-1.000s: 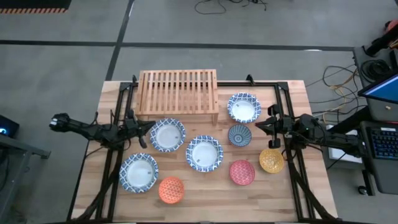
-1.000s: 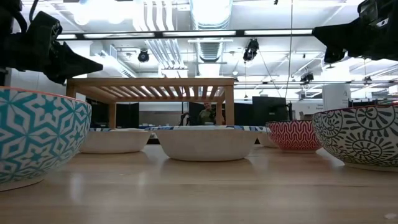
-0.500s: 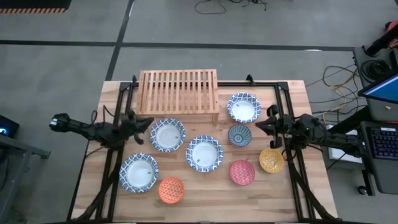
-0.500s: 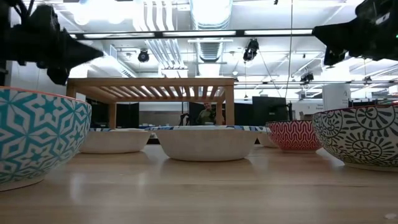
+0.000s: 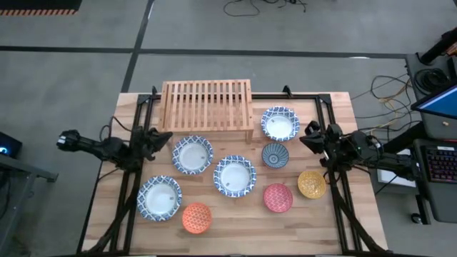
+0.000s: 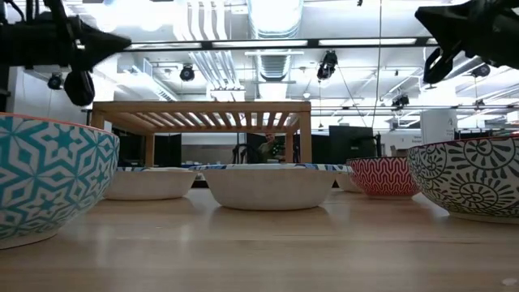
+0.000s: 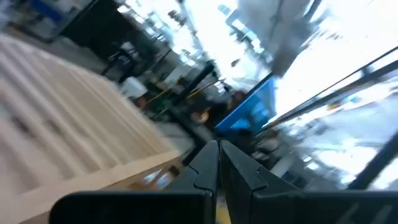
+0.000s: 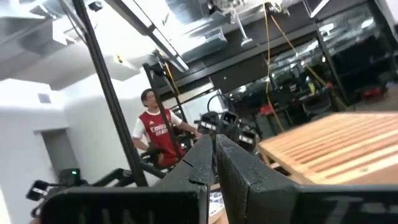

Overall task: Place and stack bowls onto a shelf
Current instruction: Put the blue pattern bowl on the shelf

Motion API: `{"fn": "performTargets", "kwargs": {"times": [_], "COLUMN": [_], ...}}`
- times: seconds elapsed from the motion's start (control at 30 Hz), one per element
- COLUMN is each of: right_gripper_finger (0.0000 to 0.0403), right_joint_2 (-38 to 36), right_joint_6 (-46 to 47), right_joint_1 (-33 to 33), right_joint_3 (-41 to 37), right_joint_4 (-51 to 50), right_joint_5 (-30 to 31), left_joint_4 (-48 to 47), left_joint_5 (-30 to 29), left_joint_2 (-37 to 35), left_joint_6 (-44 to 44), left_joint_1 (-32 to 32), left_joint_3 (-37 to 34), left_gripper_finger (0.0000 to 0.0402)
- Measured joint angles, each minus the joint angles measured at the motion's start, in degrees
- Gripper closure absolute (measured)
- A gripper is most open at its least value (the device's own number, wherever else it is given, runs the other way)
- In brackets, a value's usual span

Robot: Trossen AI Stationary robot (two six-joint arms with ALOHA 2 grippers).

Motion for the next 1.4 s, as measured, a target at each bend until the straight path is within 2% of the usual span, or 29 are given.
{"fn": "performTargets", "kwargs": {"times": [0.13, 0.33, 0.5, 0.63, 0.8, 1.0, 1.23, 1.4], "right_gripper_finger": [0.039, 0.039, 0.039, 0.039, 0.039, 0.039, 0.039, 0.039], "right_joint_2": [2.3, 10.3, 19.5, 26.7, 34.9, 42.9, 50.2, 56.2], "right_joint_6": [3.3, 5.3, 6.0, 6.6, 5.0, -2.3, -6.4, -5.6], "right_joint_1": [0.0, 0.0, 0.0, 0.0, 0.0, 0.0, 0.0, 0.0], "right_joint_3": [1.9, 8.9, 18.9, 29.0, 40.5, 50.5, 57.5, 62.8], "right_joint_4": [0.1, -8.2, -21.4, -37.3, -57.1, -72.3, -73.0, -69.7], "right_joint_5": [2.5, 7.0, 7.6, 11.6, 16.2, 16.3, 16.4, 16.4], "left_joint_4": [3.9, -1.9, -10.7, -11.1, -16.2, -24.2, -24.5, -24.3], "left_joint_5": [6.7, 13.2, 13.4, 13.2, 9.0, 6.2, 1.2, 1.2], "left_joint_2": [0.0, 0.1, 2.1, 6.7, 13.4, 19.6, 23.4, 24.9], "left_joint_6": [1.8, 4.3, 10.8, 16.3, 21.6, 23.6, 23.8, 22.7], "left_joint_1": [0.0, 0.0, 0.0, 0.0, 0.0, 0.0, 0.0, 0.0], "left_joint_3": [1.6, 9.1, 15.1, 16.6, 19.3, 23.1, 25.3, 27.1], "left_gripper_finger": [0.0402, 0.0402, 0.0402, 0.0402, 0.0402, 0.0402, 0.0402, 0.0402]}}
